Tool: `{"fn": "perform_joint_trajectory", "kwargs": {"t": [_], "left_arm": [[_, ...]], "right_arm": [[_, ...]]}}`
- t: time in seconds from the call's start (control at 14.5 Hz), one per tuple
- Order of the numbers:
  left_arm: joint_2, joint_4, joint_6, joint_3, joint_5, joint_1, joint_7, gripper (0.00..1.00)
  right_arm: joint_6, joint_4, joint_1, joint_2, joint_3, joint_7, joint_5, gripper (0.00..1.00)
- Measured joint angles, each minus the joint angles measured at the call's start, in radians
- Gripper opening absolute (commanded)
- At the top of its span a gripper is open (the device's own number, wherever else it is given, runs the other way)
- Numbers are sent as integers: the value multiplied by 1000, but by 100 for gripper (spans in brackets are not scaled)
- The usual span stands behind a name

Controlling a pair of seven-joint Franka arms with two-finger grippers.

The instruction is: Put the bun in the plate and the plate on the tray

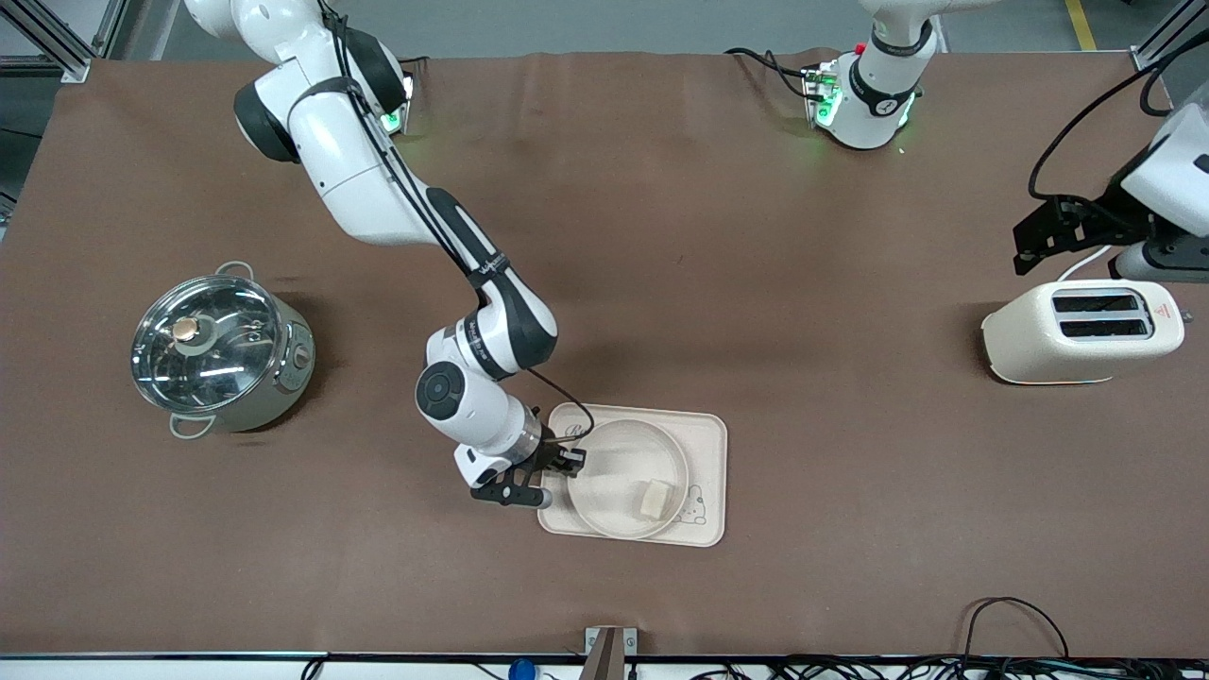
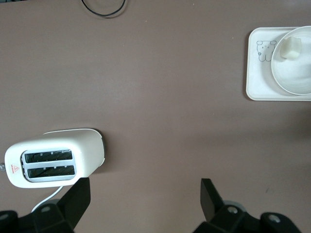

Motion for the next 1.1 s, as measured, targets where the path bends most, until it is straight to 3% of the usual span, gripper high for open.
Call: {"fn": "perform_joint_trajectory", "kwargs": {"t": [0.07,0.14,0.28,0.48,0.83,1.1], "left_arm": [[-31,-49,33,14,0,-18,0,100],[-58,-93,63,34,-1,-40,0,100],[-93,-145,89,76,-2,-78,0,100],[-89,-130,99,83,-2,-83,-1,100],[-56,-72,75,86,-2,-83,-2,100],[-47,-66,63,96,-2,-80,-2,100]], "right_arm": [[0,0,4,0,0,1,0,92],[0,0,5,1,0,2,0,100],[-3,-6,1,0,-2,10,0,100],[-45,-38,-16,-46,-5,15,0,100],[-480,-81,-167,-301,-26,-44,-26,100],[-704,-103,-292,-479,-41,-90,-180,100]]}}
